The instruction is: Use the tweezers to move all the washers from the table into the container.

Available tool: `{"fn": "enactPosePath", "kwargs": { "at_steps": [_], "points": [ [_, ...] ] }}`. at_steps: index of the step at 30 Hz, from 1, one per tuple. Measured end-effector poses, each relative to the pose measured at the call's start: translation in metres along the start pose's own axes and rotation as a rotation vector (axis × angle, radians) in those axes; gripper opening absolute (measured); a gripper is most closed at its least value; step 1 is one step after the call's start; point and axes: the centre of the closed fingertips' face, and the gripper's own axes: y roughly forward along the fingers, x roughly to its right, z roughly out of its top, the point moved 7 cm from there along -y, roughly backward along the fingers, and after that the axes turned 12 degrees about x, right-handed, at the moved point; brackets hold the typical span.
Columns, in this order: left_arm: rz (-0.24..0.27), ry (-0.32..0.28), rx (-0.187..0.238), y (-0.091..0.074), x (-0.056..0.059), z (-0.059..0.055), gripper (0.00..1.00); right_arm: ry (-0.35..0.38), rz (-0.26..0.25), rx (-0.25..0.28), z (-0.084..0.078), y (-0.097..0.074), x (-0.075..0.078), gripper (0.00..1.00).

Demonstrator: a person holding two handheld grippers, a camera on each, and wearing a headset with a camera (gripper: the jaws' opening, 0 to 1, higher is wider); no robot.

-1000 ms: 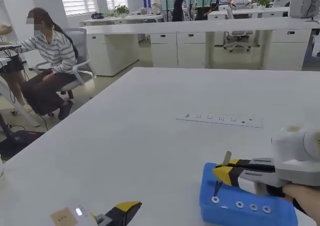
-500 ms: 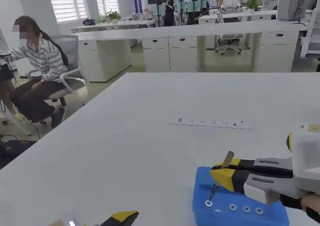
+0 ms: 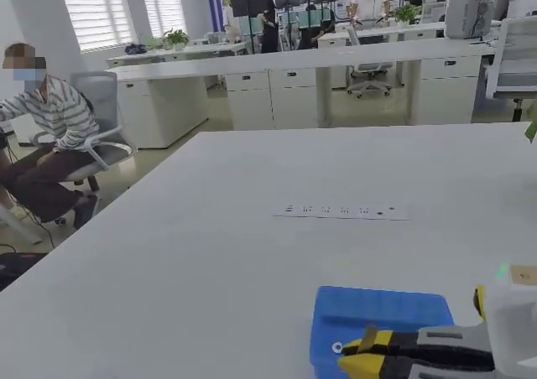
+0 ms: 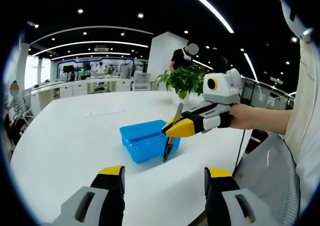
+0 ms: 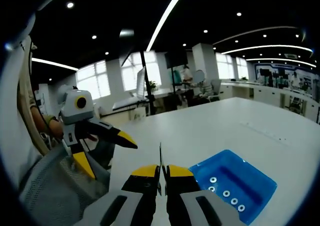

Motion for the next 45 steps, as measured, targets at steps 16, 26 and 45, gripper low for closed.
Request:
{"fn": "enactPosePath", "kwargs": {
  "at_steps": [16,26,45],
  "points": [
    [-0.269,0.060,-0.097,0.018,0.037,0.022,0.23,-0.077,0.127,-0.140,-0.029,-0.011,-0.039,0.02],
    [-0.428,0.148,-0.164,0.035,0.043,0.033,0.07,-0.058,0.190,-0.139,-0.032,-0.020,-0.055,0.02],
    [-0.598,0.390,-0.303,0.050,0.053,0.022,0.00,-0.152,0.208,-0.228,-0.041,-0.023,-0.054,0.02]
  ]
}}
